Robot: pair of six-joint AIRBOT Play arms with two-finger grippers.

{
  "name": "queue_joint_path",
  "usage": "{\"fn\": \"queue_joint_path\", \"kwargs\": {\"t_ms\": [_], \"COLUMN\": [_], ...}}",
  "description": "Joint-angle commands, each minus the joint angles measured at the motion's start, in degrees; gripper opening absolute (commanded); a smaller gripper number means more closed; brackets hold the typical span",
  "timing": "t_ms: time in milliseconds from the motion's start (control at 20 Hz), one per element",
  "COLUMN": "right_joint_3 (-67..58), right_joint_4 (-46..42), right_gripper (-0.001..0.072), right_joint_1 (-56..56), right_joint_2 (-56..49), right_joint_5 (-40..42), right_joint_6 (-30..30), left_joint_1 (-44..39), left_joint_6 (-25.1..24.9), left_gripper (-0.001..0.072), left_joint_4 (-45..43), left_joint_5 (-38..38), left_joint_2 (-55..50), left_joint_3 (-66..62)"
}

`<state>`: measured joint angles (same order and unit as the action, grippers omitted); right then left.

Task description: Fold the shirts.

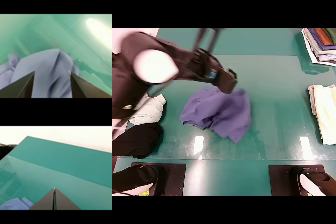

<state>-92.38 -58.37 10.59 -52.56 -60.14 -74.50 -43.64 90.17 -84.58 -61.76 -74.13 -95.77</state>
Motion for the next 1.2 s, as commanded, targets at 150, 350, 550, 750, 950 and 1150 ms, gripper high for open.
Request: {"fn": "queue_joint_path", "kwargs": {"t_ms": [150, 350, 550, 750, 950, 1150], "right_joint_3": [-0.2, 0.0, 0.0, 0.0, 0.0, 0.0], "right_joint_4": [-0.2, 0.0, 0.3, 0.3, 0.3, 0.3], "right_gripper": [0.0014, 0.0014, 0.0014, 0.0014, 0.0014, 0.0014], "right_joint_1": [0.0, 0.1, 0.7, 3.0, 3.3, 3.3], "right_joint_2": [1.8, 0.8, -2.0, -4.9, -6.4, -6.4], "right_joint_5": [-1.4, -1.9, -4.3, -6.0, -6.1, -6.1], "right_joint_6": [0.0, -0.1, -0.1, -0.1, -0.1, -0.1], "left_joint_1": [16.9, 32.6, 40.9, 41.9, 41.8, 41.8], "left_joint_6": [-0.1, -0.2, -0.9, -6.1, -7.9, -8.1], "left_gripper": [0.0516, 0.0515, 0.0515, 0.0516, 0.0515, 0.0515], "left_joint_4": [-0.9, 2.6, 13.4, 22.9, 26.9, 27.2], "left_joint_5": [-11.6, -11.3, -0.5, 4.1, 4.3, 4.7], "left_joint_2": [-3.7, -3.7, -4.3, -8.9, -12.7, -12.9], "left_joint_3": [1.2, 13.1, 29.0, 34.5, 34.5, 34.5]}}
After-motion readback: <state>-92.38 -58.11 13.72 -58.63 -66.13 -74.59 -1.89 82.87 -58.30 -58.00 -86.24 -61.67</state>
